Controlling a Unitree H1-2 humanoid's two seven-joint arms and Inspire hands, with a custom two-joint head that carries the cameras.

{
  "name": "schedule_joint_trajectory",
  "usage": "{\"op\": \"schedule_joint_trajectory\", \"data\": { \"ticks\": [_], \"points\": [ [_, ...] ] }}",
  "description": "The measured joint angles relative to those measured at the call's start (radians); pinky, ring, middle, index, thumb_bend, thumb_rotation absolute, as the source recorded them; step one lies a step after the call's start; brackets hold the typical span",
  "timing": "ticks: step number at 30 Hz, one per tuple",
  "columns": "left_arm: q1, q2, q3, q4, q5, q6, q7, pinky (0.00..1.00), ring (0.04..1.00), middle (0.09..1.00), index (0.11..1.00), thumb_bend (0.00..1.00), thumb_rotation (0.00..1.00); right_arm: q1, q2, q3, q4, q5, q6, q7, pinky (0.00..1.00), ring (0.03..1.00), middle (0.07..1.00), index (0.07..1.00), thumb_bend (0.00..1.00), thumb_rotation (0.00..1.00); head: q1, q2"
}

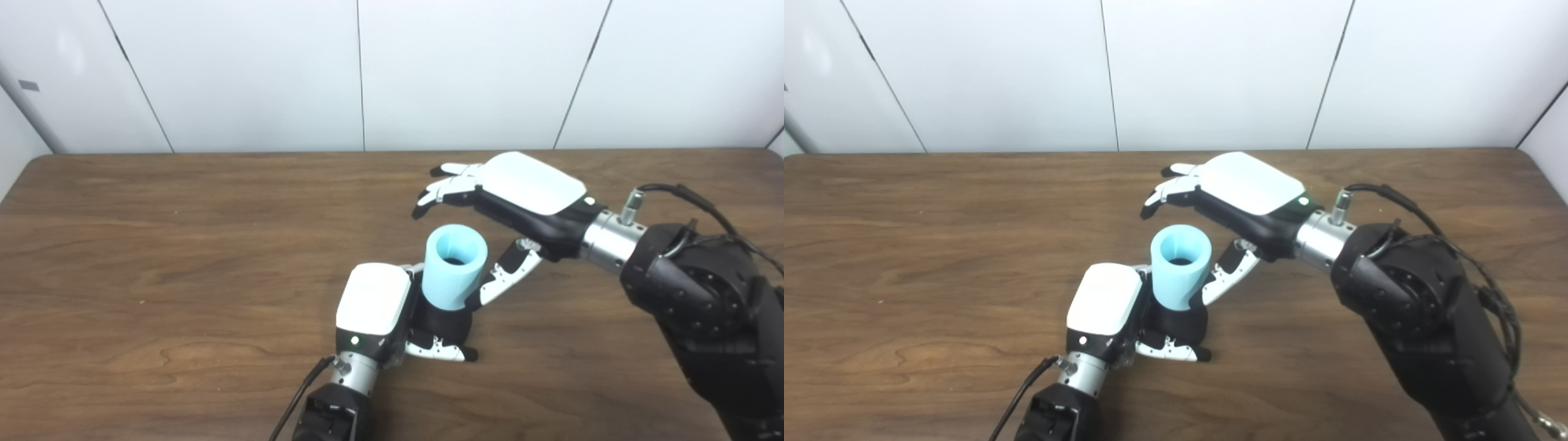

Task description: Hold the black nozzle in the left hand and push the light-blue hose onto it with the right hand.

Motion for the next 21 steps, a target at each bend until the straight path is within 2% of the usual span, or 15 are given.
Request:
{"op": "schedule_joint_trajectory", "data": {
  "ticks": [3, 6, 7, 9, 10, 11, 14, 17, 21],
  "points": [
    [0.000, 0.000, 0.000, 0.000, -0.003, 0.000, 0.000, 0.46, 0.495, 0.426, 0.501, 0.52, 0.00, 0.023, -0.011, -0.030, -0.033, 0.024, 0.005, -0.002, 0.87, 0.915, 0.844, 0.777, 1.00, 0.32, -0.002, 0.000],
    [0.000, 0.000, 0.001, 0.000, -0.004, 0.000, 0.000, 0.46, 0.492, 0.424, 0.501, 0.52, 0.00, 0.052, -0.038, -0.064, -0.080, 0.071, 0.008, -0.002, 0.88, 0.917, 0.857, 0.798, 1.00, 0.39, -0.002, 0.002],
    [0.000, 0.000, 0.001, 0.000, -0.004, 0.000, 0.000, 0.46, 0.487, 0.420, 0.501, 0.52, 0.00, 0.057, -0.052, -0.074, -0.095, 0.090, 0.010, -0.001, 0.90, 0.930, 0.874, 0.807, 1.00, 0.44, -0.002, 0.002],
    [0.000, 0.000, 0.002, 0.000, -0.004, 0.001, 0.000, 0.46, 0.488, 0.419, 0.501, 0.52, 0.00, 0.067, -0.075, -0.098, -0.119, 0.138, 0.012, -0.001, 0.92, 0.940, 0.891, 0.820, 0.94, 0.53, -0.002, 0.002],
    [0.000, 0.000, 0.002, 0.000, -0.005, 0.001, 0.000, 0.46, 0.487, 0.417, 0.501, 0.52, 0.00, 0.074, -0.084, -0.106, -0.131, 0.160, 0.012, -0.001, 0.91, 0.955, 0.923, 0.845, 0.81, 0.69, -0.003, 0.002],
    [0.000, 0.000, 0.002, 0.000, -0.005, 0.001, 0.000, 0.47, 0.492, 0.418, 0.501, 0.52, 0.00, 0.084, -0.092, -0.116, -0.139, 0.187, 0.010, -0.002, 0.91, 0.962, 0.942, 0.860, 0.73, 0.77, -0.003, 0.002],
    [0.000, 0.001, 0.002, 0.000, -0.007, 0.000, 0.000, 0.47, 0.493, 0.418, 0.502, 0.52, 0.00, 0.129, -0.109, -0.121, -0.149, 0.232, 0.000, -0.009, 0.91, 0.988, 0.978, 0.886, 0.65, 0.93, -0.006, 0.002],
    [0.000, 0.001, 0.003, 0.000, -0.010, 0.000, 0.000, 0.46, 0.486, 0.414, 0.503, 0.52, 0.00, 0.179, -0.107, -0.116, -0.157, 0.231, -0.024, -0.035, 0.94, 0.999, 0.997, 0.908, 0.65, 0.98, -0.005, 0.003],
    [0.000, 0.002, 0.004, 0.000, -0.014, 0.000, 0.000, 0.45, 0.478, 0.417, 0.502, 0.52, 0.00, 0.210, -0.103, -0.105, -0.164, 0.214, -0.056, -0.056, 0.99, 1.000, 1.000, 0.955, 0.67, 1.00, -0.006, 0.005]
  ]
}}
